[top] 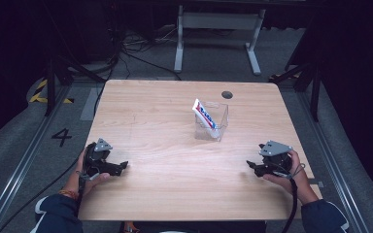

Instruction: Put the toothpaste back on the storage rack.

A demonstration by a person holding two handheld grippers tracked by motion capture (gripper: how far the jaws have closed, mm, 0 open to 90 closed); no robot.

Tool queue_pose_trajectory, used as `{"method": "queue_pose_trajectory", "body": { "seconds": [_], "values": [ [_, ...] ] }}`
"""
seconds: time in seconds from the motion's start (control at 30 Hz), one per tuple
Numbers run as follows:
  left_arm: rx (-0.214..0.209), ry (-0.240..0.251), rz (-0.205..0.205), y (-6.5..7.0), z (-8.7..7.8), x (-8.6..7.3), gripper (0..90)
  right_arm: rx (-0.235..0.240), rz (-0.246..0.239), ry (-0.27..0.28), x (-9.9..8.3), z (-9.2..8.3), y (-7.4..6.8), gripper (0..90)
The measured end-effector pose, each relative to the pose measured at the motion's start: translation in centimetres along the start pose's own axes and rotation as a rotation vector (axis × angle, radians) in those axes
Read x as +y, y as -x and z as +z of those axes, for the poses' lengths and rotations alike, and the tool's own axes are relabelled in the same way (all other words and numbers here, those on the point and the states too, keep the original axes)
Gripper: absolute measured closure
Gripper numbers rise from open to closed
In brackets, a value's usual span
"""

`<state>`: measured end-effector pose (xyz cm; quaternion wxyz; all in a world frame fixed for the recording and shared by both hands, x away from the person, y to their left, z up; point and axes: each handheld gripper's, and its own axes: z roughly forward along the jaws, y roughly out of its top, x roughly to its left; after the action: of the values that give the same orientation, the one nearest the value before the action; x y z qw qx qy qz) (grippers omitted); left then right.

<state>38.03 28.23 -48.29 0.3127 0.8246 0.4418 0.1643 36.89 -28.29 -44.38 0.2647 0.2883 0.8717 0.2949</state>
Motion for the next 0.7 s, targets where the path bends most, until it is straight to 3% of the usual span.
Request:
{"method": "queue_pose_trajectory", "body": {
  "seconds": [0.3,0.7],
  "values": [
    [0.001,0.0,0.0,0.0,0.0,0.0,0.4,0.01,0.024,-0.005,-2.1,-0.7,0.1,24.0],
    [0.002,-0.002,0.0,0.0,0.0,0.0,0.4,0.01,0.129,0.012,-5.9,-2.2,1.0,20.9]
  ]
}}
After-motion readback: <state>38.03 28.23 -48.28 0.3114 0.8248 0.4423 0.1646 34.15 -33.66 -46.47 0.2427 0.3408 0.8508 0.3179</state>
